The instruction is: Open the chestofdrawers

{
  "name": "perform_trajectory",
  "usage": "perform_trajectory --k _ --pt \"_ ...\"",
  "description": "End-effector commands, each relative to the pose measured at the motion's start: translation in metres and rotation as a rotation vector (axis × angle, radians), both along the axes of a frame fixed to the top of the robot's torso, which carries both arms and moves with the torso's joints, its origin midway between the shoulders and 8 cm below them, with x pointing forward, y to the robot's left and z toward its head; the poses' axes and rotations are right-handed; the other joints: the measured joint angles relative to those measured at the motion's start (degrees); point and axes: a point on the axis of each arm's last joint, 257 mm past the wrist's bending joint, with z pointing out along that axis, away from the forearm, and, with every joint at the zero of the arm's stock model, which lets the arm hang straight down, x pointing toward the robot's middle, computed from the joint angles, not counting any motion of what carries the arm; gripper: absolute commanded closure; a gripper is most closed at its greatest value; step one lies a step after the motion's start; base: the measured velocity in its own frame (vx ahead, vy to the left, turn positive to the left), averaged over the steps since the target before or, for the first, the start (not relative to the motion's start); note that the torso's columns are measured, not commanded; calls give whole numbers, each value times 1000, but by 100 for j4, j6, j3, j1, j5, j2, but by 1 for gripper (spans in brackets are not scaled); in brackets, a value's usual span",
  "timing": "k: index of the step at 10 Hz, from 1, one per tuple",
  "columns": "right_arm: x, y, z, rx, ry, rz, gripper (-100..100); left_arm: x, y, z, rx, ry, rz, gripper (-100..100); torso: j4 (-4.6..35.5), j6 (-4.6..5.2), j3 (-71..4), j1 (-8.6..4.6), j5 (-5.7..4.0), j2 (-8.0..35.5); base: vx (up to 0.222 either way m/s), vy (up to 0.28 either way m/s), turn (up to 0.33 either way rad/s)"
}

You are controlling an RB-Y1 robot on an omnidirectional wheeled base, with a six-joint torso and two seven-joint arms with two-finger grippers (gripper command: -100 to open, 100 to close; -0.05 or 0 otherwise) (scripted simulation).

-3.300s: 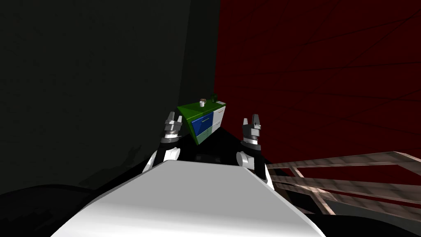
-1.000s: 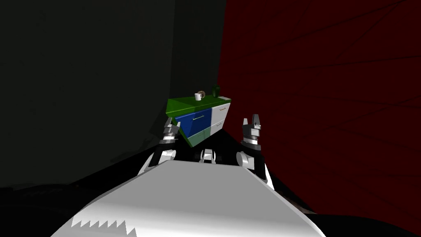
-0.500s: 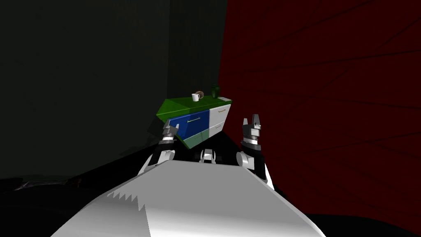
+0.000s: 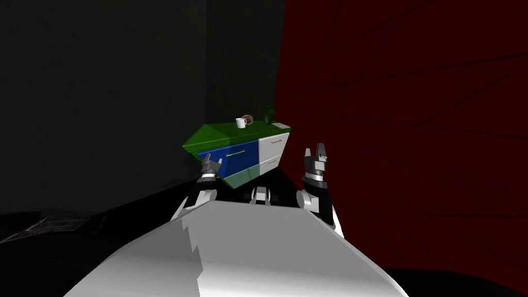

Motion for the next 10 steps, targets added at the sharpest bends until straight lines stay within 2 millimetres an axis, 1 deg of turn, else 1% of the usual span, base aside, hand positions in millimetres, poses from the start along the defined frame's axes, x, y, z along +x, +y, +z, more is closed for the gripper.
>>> perform_trajectory --k 1,3,4,5,6,7,8,9,10 --pt "0 0 0 0 0 0 0 -5 19 -25 -73 37 35 -100 -1 -2 -2 -9 -1 -6 140 -173 119" --pt "0 0 0 0 0 0 0 -9 30 -39 -115 56 57 -100 -3 1 -6 -19 -4 -10 123 -190 88" --pt "0 0 0 0 0 0 0 -13 39 -51 -154 71 78 -100 -1 -1 -2 -12 -4 -3 124 -197 157" --pt "0 0 0 0 0 0 0 -15 43 -57 -172 77 87 -100 -2 -1 -4 -15 -3 -8 116 -182 125" --pt "0 0 0 0 0 0 0 -18 49 -67 -205 86 105 -100 -2 1 -4 -7 -2 -7 102 -160 89" --pt "0 0 0 0 0 0 0 -14 44 -61 -185 80 94 -100 -1 1 -3 -1 1 -6 46 -75 22" --pt "0 0 0 0 0 0 0 -17 48 -54 -185 81 97 -100 2 1 5 21 5 9 71 -1 -10" --pt "0 0 0 0 0 0 0 -15 46 -57 -186 79 96 -100 1 0 0 29 9 -3 44 4 -1" --pt "0 0 0 0 0 0 0 -15 46 -57 -186 81 96 100 -1 0 0 10 5 0 7 1 1"
